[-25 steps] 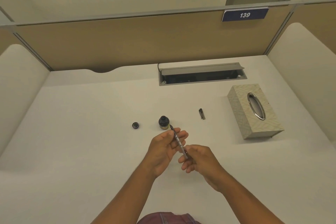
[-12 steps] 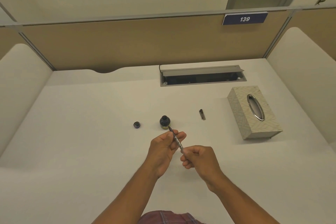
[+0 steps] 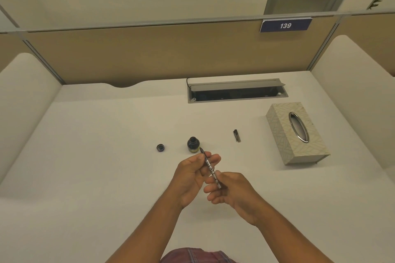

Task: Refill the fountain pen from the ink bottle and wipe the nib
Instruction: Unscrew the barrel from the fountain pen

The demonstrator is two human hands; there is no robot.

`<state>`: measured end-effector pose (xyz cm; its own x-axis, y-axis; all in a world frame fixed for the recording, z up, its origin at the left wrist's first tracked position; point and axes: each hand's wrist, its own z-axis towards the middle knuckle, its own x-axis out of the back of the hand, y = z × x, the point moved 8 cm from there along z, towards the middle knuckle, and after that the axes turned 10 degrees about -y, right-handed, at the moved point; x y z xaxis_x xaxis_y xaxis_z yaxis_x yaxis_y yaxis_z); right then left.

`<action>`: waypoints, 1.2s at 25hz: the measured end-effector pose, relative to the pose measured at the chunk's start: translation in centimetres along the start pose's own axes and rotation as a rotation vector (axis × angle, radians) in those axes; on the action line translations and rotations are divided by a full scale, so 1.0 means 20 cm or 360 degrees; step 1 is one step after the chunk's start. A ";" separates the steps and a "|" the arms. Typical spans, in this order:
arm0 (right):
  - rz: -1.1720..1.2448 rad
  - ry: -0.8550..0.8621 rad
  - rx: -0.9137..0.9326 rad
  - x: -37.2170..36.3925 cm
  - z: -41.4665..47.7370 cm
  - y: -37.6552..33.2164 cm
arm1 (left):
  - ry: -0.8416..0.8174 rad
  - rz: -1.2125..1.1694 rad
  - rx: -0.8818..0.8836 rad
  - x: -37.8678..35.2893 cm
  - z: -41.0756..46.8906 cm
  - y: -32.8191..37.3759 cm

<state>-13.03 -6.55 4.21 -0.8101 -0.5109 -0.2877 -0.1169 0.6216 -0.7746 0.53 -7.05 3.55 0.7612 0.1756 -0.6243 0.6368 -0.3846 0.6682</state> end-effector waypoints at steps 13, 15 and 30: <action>0.0137 -0.0011 -0.0034 -0.01 0.01 -0.02 | 0.0017 0.0028 -0.0009 0.00 0.01 0.01; 0.0131 -0.0034 -0.0039 -0.01 0.02 -0.02 | 0.0016 0.0012 0.0002 0.00 0.01 0.01; 0.0021 -0.0037 -0.0031 0.00 0.03 -0.03 | -0.0003 0.0011 0.0044 -0.02 0.00 0.01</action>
<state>-12.61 -7.23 4.26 -0.7981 -0.5160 -0.3112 -0.1175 0.6398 -0.7595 0.35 -7.24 3.83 0.7651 0.1710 -0.6208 0.6281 -0.4105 0.6611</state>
